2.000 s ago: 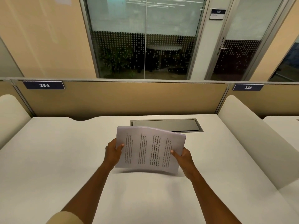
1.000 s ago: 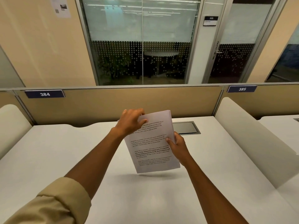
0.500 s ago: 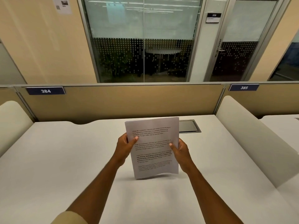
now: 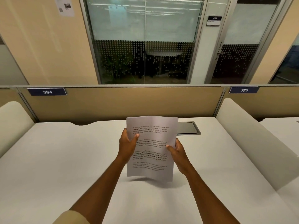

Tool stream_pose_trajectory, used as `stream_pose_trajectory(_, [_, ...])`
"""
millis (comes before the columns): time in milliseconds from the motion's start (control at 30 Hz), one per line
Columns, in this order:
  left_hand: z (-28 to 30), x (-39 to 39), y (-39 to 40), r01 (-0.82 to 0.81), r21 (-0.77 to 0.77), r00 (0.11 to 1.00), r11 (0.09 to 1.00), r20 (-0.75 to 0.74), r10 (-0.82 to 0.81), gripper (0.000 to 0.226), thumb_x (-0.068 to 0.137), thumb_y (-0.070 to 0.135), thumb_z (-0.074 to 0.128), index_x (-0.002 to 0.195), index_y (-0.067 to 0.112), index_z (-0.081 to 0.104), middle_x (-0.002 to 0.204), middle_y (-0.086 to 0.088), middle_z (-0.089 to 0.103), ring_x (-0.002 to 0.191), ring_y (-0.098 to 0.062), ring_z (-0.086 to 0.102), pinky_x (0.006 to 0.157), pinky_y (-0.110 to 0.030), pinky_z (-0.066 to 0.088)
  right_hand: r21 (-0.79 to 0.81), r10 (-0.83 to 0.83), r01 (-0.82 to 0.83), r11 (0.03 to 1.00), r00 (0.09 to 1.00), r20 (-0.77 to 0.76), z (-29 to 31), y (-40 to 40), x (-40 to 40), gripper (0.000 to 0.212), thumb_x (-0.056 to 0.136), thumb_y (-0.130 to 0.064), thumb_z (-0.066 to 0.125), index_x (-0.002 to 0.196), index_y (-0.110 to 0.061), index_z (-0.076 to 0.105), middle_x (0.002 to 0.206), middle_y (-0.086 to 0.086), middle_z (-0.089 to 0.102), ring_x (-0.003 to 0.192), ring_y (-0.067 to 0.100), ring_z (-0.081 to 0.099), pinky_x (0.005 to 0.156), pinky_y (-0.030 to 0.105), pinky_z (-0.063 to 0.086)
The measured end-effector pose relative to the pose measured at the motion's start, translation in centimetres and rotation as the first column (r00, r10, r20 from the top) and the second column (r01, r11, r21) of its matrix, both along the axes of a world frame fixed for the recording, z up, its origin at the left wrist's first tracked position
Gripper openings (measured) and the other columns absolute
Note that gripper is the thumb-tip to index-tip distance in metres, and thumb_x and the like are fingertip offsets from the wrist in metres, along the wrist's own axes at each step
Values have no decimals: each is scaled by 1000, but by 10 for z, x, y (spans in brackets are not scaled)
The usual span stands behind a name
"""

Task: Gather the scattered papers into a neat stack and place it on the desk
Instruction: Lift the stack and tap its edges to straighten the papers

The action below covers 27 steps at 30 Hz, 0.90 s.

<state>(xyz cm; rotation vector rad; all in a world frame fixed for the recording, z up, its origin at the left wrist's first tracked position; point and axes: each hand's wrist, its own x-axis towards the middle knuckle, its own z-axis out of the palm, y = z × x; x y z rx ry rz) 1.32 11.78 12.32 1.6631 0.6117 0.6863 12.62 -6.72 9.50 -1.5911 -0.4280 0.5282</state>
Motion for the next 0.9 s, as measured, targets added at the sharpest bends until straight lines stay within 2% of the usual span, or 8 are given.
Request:
stream_pose_trajectory(167, [6, 2, 7, -19, 16, 1000, 1000, -21, 19, 22, 97, 22, 53, 116, 15, 45, 111, -9, 62, 92, -25, 68, 67, -35, 61, -6, 18, -18, 1000, 999, 31, 11, 4, 3, 30, 98, -19, 50, 128, -22, 46, 119, 4, 63, 101, 23, 67, 78, 38, 61])
stream_pose_trajectory(267, [11, 3, 12, -28, 9, 999, 1000, -31, 28, 18, 97, 20, 50, 114, 16, 46, 110, -8, 62, 94, -26, 68, 70, -38, 61, -13, 35, -35, 999, 999, 37, 13, 5, 6, 31, 98, -17, 49, 129, -22, 44, 121, 5, 62, 101, 21, 66, 70, 28, 59])
stream_pose_trajectory(433, [14, 0, 22, -19, 14, 995, 1000, -99, 20, 21, 97, 23, 50, 116, 14, 44, 113, -9, 62, 93, -26, 68, 71, -39, 60, -6, 87, -87, 996, 996, -13, 13, 12, 5, 40, 99, -14, 45, 136, -26, 35, 124, 3, 58, 104, 18, 63, 71, 27, 57])
stream_pose_trajectory(500, [15, -4, 28, -24, -22, 992, 999, -127, 21, 23, 97, 23, 50, 117, 12, 45, 114, -10, 62, 95, -27, 67, 75, -41, 60, -8, 117, -118, 993, 992, -36, 14, 15, 4, 44, 99, -15, 46, 138, -29, 30, 125, 2, 56, 105, 18, 62, 74, 29, 57])
stream_pose_trajectory(600, [13, -12, 37, -31, -84, 991, 996, -133, 19, 26, 97, 21, 52, 118, 8, 46, 118, -14, 62, 99, -29, 67, 79, -44, 59, -30, 169, -173, 985, 981, -94, 8, 20, 5, 56, 95, -19, 55, 140, -34, 24, 126, 1, 57, 107, 24, 63, 80, 41, 59])
stream_pose_trajectory(700, [12, -20, 46, -100, -144, 984, 985, -160, 77, 26, 96, 19, 53, 119, 7, 47, 119, -15, 63, 99, -31, 67, 78, -43, 58, -101, 248, -260, 960, 961, -119, -7, 23, 3, 61, 88, -30, 66, 137, -31, 30, 127, 1, 58, 108, 26, 65, 87, 49, 57])
stream_pose_trajectory(767, [10, -26, 51, -180, -184, 972, 966, -182, 147, 25, 96, 16, 53, 118, 6, 49, 119, -14, 63, 99, -30, 66, 76, -41, 57, -143, 297, -311, 939, 948, -114, -18, 26, -2, 57, 85, -35, 68, 133, -28, 38, 126, 0, 60, 106, 24, 66, 87, 49, 57])
stream_pose_trajectory(900, [6, -40, 57, -281, -205, 945, 938, -231, 233, 22, 95, 14, 54, 114, 6, 51, 117, -16, 63, 97, -32, 65, 80, -42, 56, -117, 319, -330, 937, 942, -101, -37, 34, -11, 35, 91, -31, 63, 122, -24, 49, 124, 2, 64, 104, 23, 68, 90, 48, 57])
